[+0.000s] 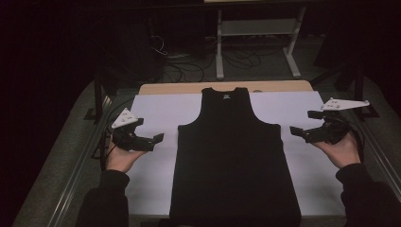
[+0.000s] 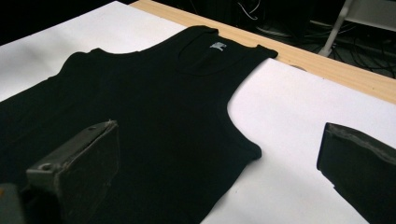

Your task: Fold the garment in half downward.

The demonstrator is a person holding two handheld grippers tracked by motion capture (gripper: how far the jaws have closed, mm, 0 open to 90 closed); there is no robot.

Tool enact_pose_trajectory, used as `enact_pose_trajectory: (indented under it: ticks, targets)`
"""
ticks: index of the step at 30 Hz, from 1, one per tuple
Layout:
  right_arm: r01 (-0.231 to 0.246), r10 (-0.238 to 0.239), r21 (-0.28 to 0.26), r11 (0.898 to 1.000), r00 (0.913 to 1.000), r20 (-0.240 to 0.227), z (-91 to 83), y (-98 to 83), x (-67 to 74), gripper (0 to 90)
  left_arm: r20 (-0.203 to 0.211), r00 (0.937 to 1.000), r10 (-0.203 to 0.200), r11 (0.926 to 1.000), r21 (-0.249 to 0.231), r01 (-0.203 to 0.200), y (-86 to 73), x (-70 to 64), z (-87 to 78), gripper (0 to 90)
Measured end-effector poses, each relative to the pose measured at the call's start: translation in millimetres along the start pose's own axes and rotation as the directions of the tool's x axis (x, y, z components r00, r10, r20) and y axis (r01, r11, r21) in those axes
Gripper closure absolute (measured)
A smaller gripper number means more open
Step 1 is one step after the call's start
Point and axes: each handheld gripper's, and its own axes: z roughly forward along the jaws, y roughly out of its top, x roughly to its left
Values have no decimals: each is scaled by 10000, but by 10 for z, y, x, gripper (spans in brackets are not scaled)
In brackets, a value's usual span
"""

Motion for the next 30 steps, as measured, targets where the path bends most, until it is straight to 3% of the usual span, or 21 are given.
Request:
enact_pose_trajectory:
  ticks: [10,30]
  targets:
    - [-3,3,230,9997,10000,6,94,102,-50,0,36,9998,184,9998,116,-185,145,-10,133,0]
    - [-358,356,329,9988,9993,62,292,158,-302,0,214,9985,-501,9984,284,495,202,216,429,0]
